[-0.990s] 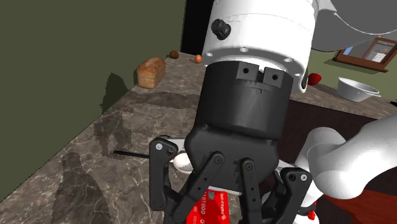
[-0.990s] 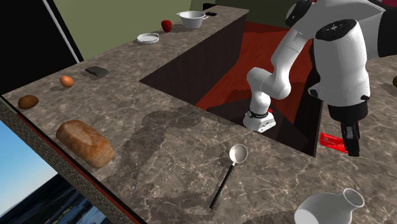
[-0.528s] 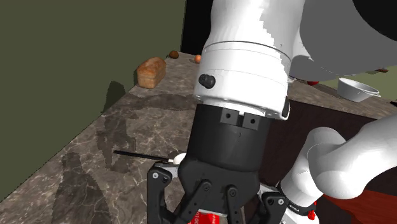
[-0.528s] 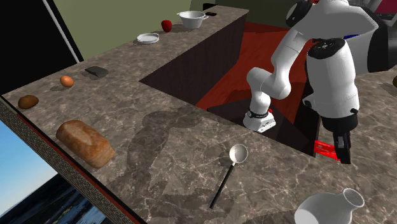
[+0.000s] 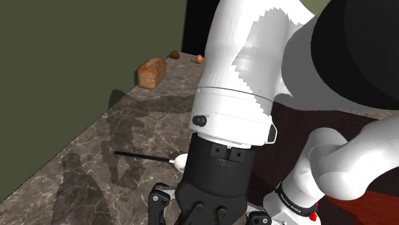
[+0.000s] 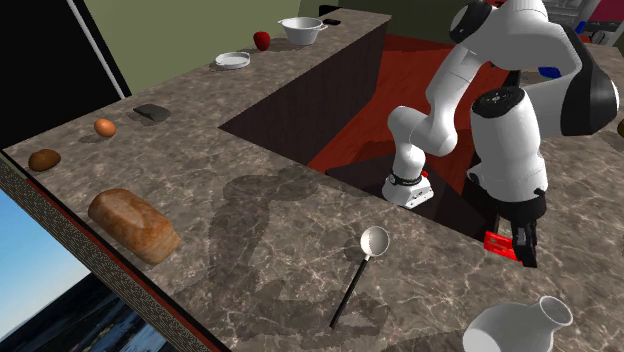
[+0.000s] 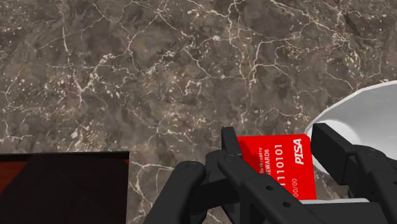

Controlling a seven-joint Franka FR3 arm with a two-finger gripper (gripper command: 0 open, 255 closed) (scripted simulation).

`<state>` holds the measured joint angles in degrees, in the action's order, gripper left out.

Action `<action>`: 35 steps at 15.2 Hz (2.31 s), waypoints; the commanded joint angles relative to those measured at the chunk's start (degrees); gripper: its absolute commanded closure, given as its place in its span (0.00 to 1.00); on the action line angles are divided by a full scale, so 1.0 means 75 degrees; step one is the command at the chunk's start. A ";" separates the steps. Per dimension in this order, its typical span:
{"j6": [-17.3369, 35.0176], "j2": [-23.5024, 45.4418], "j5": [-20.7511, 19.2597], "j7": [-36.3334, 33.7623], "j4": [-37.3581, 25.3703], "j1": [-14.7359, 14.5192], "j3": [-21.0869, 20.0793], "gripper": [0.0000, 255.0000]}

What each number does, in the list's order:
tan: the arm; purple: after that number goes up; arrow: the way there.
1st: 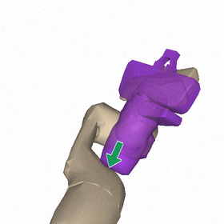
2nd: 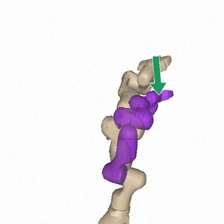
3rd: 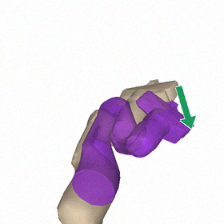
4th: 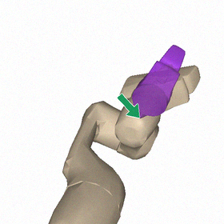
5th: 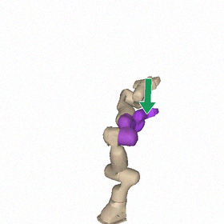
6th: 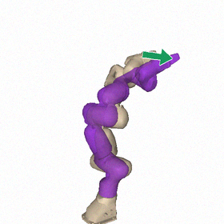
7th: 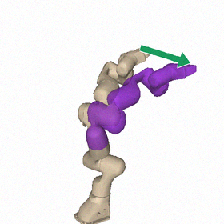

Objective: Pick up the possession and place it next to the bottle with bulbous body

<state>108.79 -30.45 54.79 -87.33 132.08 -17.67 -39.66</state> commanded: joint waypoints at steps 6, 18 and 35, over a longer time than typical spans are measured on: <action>0.0634 0.0226 0.0237 0.0385 0.0484 -0.0009 -0.0289 1.00; 0.1820 0.0863 0.0678 0.1071 0.1159 0.0013 -0.0855 1.00; 0.3838 0.2512 0.1171 0.2098 0.1695 0.0184 -0.1730 1.00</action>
<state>136.91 -12.25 63.54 -71.87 144.75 -16.37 -52.40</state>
